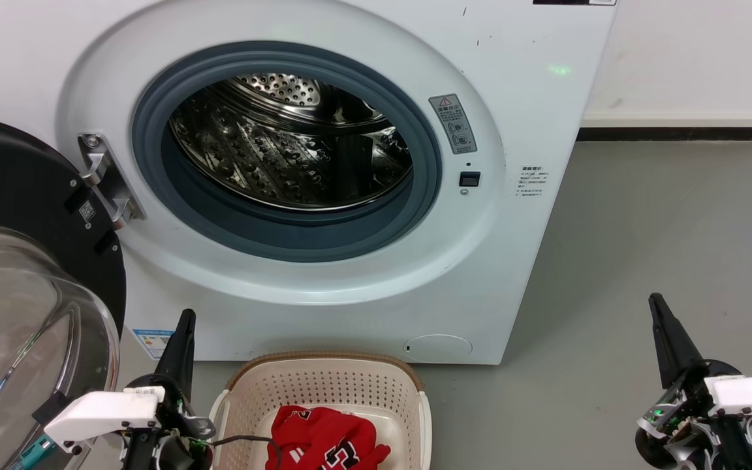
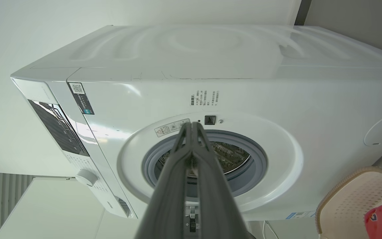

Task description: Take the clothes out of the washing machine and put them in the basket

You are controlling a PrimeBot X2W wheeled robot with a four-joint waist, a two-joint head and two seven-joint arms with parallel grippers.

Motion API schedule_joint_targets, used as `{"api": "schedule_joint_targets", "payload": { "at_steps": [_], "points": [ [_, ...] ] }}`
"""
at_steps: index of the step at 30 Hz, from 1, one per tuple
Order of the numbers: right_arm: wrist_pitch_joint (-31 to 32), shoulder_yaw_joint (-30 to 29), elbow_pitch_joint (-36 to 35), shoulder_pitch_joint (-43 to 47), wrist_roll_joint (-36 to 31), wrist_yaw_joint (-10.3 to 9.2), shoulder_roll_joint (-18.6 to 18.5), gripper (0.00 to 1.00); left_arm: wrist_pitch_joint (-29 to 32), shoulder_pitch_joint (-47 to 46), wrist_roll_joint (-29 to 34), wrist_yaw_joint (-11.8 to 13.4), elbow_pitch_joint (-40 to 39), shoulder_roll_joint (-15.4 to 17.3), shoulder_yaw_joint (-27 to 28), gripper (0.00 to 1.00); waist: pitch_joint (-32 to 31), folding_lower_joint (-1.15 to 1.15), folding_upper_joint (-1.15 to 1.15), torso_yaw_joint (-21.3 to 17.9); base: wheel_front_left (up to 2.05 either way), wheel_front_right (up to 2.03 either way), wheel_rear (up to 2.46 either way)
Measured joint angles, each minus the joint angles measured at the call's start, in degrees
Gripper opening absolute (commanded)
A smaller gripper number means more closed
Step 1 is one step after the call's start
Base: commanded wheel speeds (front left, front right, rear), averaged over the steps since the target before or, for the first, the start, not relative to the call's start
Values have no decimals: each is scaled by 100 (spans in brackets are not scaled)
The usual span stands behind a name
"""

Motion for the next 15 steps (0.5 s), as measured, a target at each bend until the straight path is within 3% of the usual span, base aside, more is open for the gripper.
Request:
{"api": "schedule_joint_targets", "payload": {
  "at_steps": [15],
  "points": [
    [29,-45,8,-9,35,0,27,0,9,-14,-52,-2,5,-1,5,0,3,0,0,5,0,0,0]
  ]
}}
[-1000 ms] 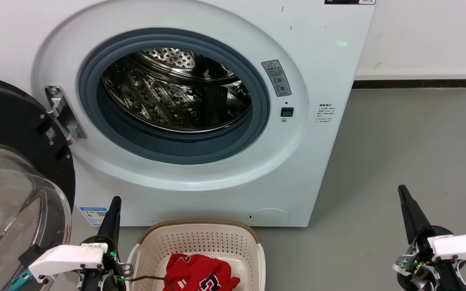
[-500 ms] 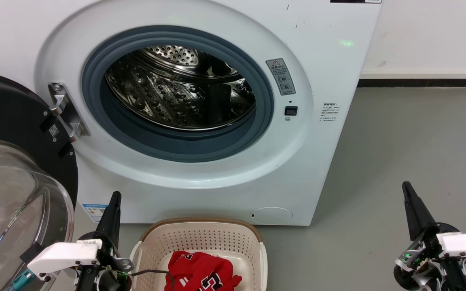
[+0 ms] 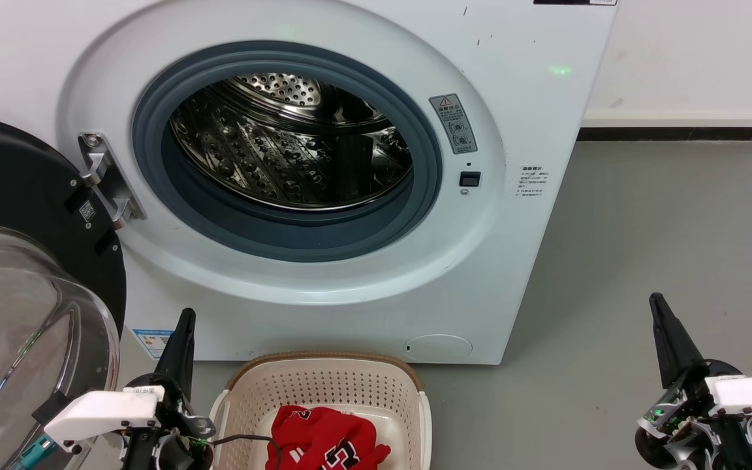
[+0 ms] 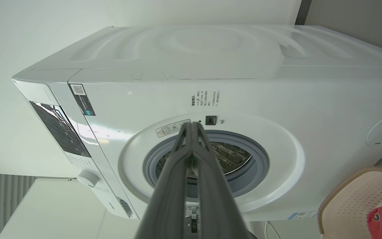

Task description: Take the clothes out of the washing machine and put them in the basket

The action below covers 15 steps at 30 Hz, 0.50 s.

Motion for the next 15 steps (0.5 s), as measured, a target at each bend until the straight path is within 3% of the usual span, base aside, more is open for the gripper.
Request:
{"api": "schedule_joint_targets", "payload": {
  "at_steps": [15],
  "points": [
    [26,-35,2,-1,-27,0,23,0,0,-1,0,0,1,0,0,0,0,0,0,0,0,0,0]
  ]
}}
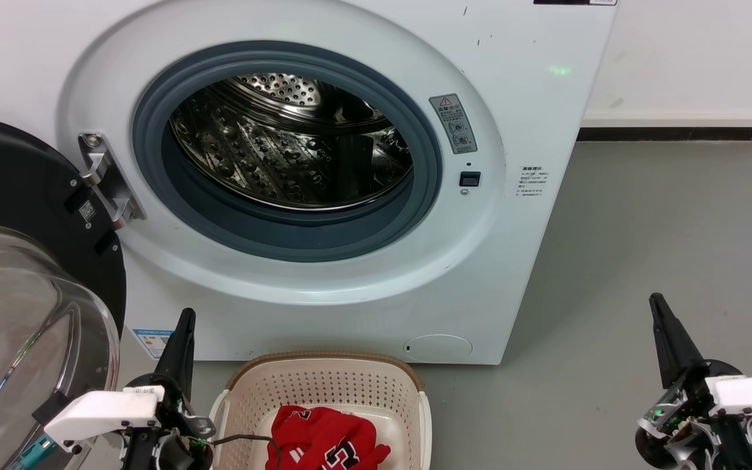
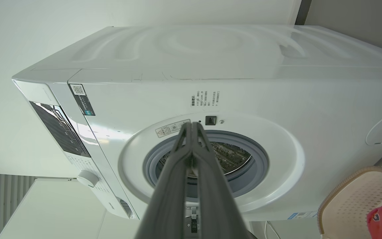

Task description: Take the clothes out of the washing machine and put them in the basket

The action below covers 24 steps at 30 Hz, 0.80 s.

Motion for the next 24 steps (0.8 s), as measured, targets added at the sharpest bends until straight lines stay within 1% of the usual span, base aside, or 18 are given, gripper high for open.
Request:
{"api": "schedule_joint_targets", "payload": {
  "at_steps": [24],
  "points": [
    [46,-40,3,-1,-32,0,34,0,0,0,0,0,0,0,0,0,0,0,0,0,0,0,0]
  ]
}}
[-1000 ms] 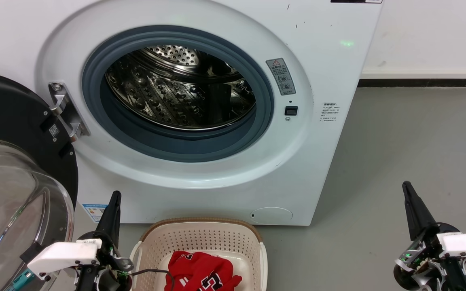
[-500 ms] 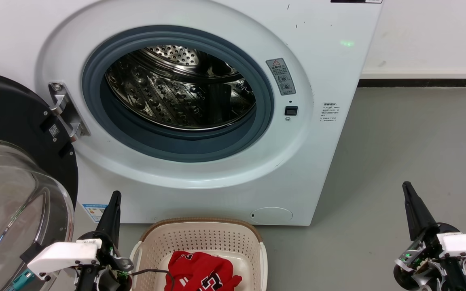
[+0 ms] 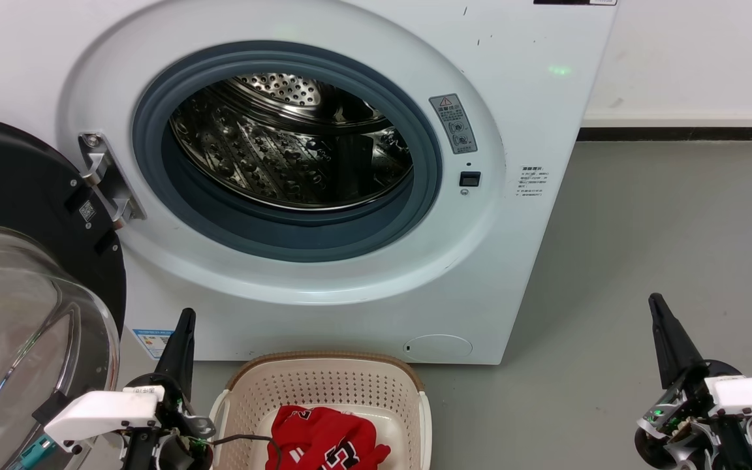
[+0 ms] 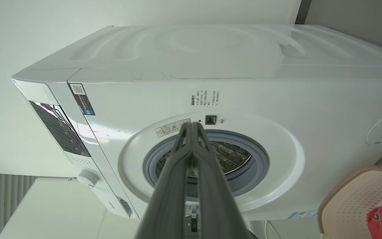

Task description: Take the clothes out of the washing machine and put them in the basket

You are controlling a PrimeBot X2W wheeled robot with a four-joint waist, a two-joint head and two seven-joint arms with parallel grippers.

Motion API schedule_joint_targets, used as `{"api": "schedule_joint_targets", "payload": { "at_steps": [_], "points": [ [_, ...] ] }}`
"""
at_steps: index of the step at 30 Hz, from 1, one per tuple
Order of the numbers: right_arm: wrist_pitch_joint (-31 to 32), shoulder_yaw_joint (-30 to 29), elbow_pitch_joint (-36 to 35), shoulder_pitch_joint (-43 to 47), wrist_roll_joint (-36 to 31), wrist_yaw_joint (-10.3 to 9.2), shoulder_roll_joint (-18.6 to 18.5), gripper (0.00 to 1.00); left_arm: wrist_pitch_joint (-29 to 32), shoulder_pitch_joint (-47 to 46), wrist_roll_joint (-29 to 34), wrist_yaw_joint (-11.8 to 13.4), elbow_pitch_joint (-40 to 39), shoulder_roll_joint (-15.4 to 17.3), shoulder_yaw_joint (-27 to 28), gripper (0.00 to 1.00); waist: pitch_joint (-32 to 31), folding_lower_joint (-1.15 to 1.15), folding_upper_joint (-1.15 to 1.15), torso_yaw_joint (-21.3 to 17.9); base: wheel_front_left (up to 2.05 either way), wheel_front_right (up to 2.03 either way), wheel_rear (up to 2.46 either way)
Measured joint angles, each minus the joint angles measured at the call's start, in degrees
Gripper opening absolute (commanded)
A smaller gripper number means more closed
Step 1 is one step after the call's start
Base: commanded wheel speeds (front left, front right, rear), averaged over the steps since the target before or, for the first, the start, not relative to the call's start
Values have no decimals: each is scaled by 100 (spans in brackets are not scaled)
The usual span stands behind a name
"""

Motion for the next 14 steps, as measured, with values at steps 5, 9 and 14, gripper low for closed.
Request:
{"api": "schedule_joint_targets", "payload": {
  "at_steps": [5,9,14],
  "points": [
    [2,-8,1,-1,-2,0,5,0,0,0,0,0,0,0,0,0,0,0,0,0,0,0,0],
    [3,-14,1,-1,-18,0,10,0,0,0,0,0,0,0,0,0,0,0,0,0,0,0,0],
    [9,-22,1,-1,-24,0,15,0,0,0,0,0,0,0,0,0,0,0,0,0,0,0,0]
  ]
}}
